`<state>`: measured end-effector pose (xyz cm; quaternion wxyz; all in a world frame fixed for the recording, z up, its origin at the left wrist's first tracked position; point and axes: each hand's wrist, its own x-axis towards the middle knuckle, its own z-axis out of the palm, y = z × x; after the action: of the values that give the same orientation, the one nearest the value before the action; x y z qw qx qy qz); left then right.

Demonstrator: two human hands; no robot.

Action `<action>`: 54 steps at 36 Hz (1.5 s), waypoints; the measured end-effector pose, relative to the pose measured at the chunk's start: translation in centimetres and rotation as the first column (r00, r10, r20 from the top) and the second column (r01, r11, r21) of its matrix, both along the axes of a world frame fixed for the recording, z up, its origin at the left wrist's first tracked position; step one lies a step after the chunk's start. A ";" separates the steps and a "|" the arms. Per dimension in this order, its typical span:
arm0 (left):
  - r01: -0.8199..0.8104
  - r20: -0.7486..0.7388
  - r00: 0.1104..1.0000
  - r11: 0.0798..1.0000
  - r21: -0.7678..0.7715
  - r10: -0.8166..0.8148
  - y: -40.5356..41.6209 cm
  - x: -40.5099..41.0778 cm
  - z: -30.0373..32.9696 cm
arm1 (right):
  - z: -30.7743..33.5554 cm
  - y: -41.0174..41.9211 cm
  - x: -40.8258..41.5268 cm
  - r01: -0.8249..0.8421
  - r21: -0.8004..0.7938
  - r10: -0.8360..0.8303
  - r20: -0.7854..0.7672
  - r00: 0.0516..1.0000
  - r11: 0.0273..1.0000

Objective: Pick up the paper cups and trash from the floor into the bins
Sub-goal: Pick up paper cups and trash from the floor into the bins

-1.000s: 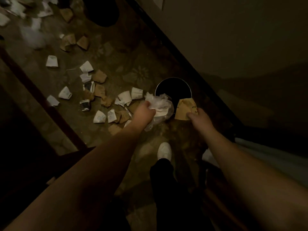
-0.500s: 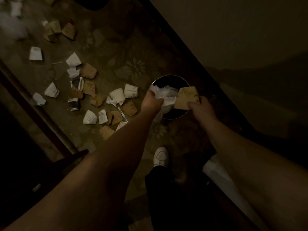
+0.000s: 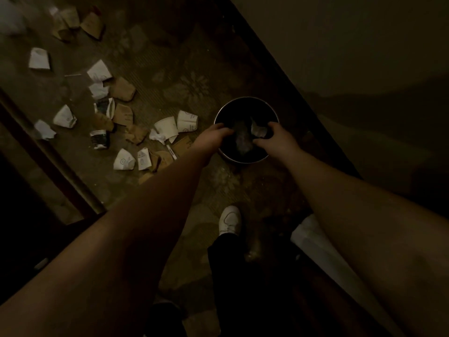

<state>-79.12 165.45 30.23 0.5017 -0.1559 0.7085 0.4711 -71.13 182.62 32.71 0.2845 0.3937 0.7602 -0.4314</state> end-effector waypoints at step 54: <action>0.172 -0.144 0.954 0.874 -0.455 -0.262 -39.2 11.1 -16.9 | -18.1 -30.2 0.8 -0.828 0.128 0.780 0.284 0.558 0.546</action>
<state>-68.00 126.28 13.30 0.4295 -0.1354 0.8561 0.2535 -70.29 152.41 14.65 0.4720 0.0716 0.8714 -0.1133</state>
